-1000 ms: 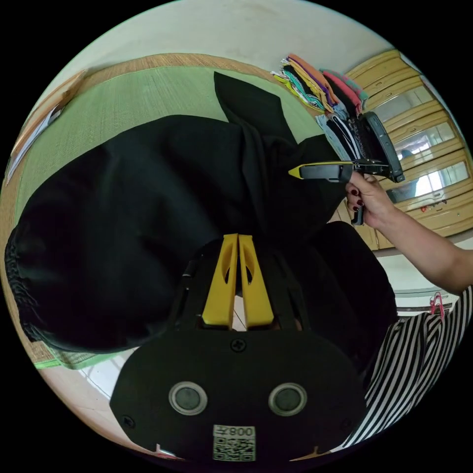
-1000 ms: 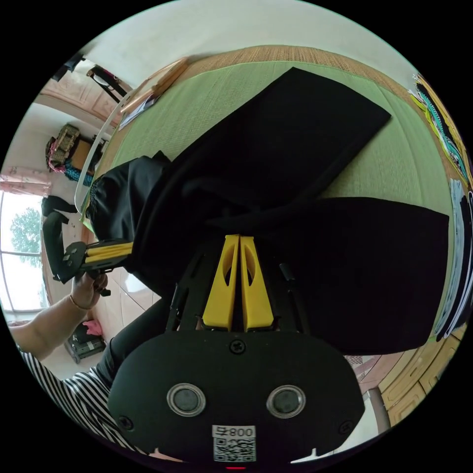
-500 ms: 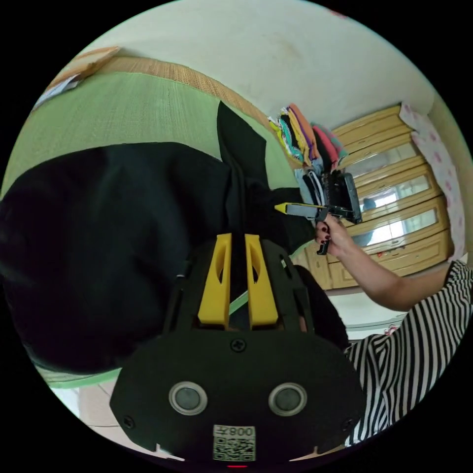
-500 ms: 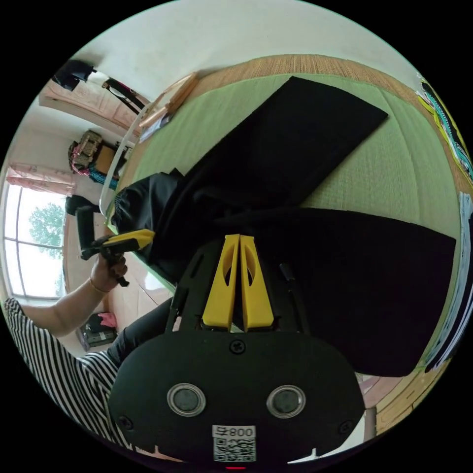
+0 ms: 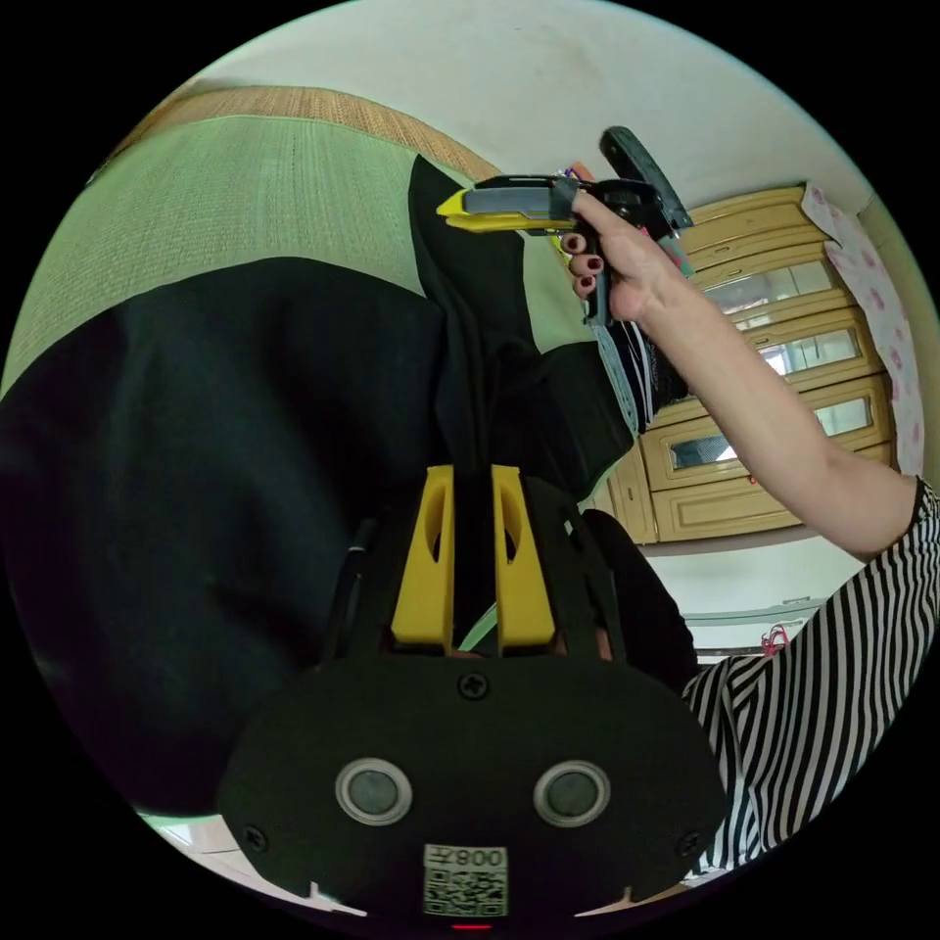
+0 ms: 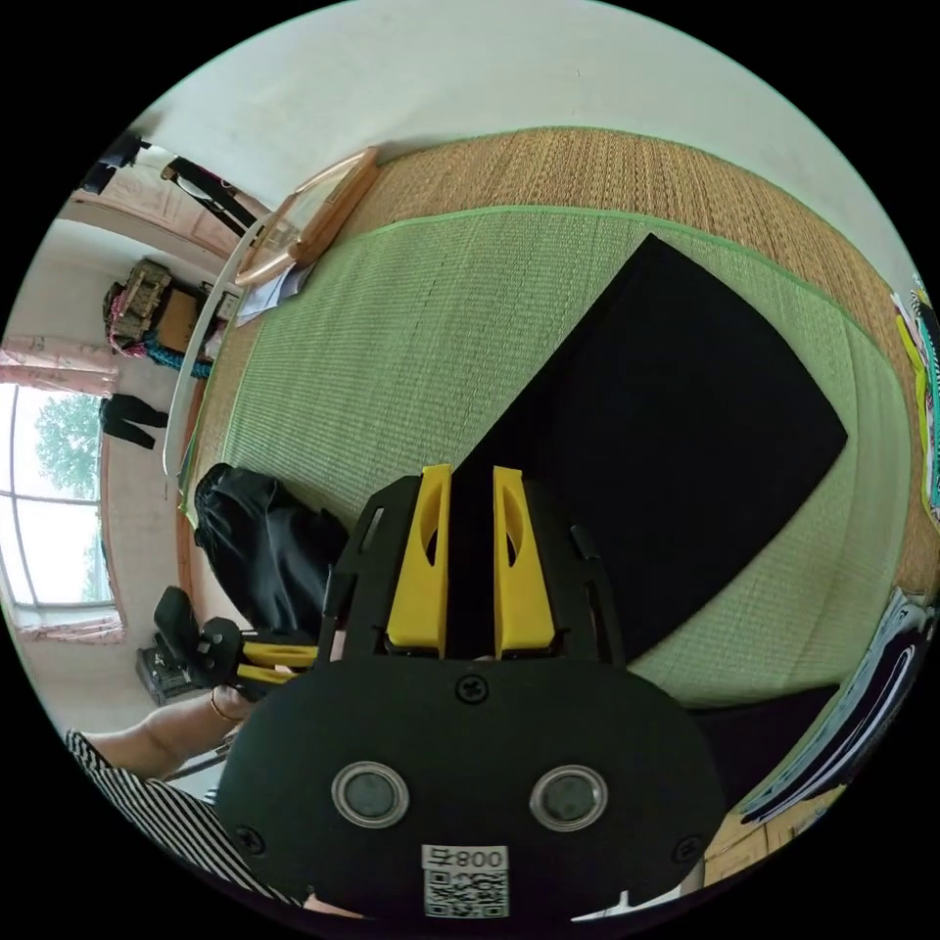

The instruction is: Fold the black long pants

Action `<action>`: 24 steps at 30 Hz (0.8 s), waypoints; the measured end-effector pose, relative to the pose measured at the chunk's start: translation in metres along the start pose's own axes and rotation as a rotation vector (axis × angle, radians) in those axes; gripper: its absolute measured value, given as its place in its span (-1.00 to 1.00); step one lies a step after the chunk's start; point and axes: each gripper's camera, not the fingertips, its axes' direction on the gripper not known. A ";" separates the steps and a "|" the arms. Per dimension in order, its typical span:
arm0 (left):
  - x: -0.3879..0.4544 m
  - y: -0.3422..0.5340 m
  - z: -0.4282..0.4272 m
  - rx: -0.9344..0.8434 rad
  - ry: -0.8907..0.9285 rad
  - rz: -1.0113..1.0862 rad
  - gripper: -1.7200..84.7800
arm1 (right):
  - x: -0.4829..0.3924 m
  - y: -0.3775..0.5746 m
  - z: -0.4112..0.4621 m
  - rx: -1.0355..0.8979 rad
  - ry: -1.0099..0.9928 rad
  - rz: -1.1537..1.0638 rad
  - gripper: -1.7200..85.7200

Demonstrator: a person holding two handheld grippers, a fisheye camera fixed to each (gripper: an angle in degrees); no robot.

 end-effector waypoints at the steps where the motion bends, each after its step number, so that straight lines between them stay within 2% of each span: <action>1: 0.004 -0.002 -0.001 -0.001 0.003 0.005 -0.80 | 0.001 -0.007 0.009 -0.017 0.014 0.005 -0.77; 5: 0.020 -0.007 -0.001 -0.027 -0.008 0.029 -0.81 | 0.007 -0.022 0.036 -0.061 0.035 0.047 -0.77; 9: 0.038 -0.011 -0.004 -0.046 -0.026 0.050 -0.83 | 0.011 -0.027 0.063 -0.098 0.139 0.057 -0.83; 16: 0.068 -0.010 -0.014 -0.042 -0.023 0.046 -0.89 | 0.028 -0.012 0.088 -0.133 0.159 0.025 -0.92; 24: 0.124 -0.008 -0.039 -0.029 -0.085 0.135 -0.91 | 0.067 0.061 0.035 0.028 0.072 -0.004 -0.95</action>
